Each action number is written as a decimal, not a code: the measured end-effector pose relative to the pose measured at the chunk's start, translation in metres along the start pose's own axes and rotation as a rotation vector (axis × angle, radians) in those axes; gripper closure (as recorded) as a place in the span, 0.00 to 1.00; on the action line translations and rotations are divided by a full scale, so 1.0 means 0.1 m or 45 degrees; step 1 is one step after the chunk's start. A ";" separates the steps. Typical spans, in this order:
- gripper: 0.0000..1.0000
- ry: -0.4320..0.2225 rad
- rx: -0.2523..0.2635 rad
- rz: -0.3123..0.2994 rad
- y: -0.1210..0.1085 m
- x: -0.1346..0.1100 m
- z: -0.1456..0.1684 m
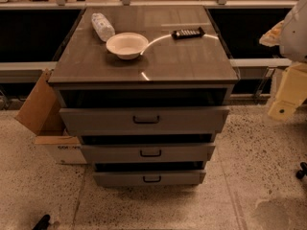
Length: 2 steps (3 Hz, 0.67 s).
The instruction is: Open middle drawer
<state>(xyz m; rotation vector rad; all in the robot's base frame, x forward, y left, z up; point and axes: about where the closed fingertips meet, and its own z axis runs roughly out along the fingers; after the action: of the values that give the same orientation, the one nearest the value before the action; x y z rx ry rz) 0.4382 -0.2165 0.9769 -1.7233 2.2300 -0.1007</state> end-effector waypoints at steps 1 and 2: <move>0.00 0.000 0.000 0.000 0.00 0.00 0.00; 0.00 -0.081 -0.024 -0.055 0.10 -0.07 0.38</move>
Offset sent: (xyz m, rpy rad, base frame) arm 0.0086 0.0364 -0.0998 0.1302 -0.0068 0.1591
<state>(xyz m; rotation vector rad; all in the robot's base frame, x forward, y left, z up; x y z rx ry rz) 0.4416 -0.2020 0.9395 -1.7596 2.1562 -0.0346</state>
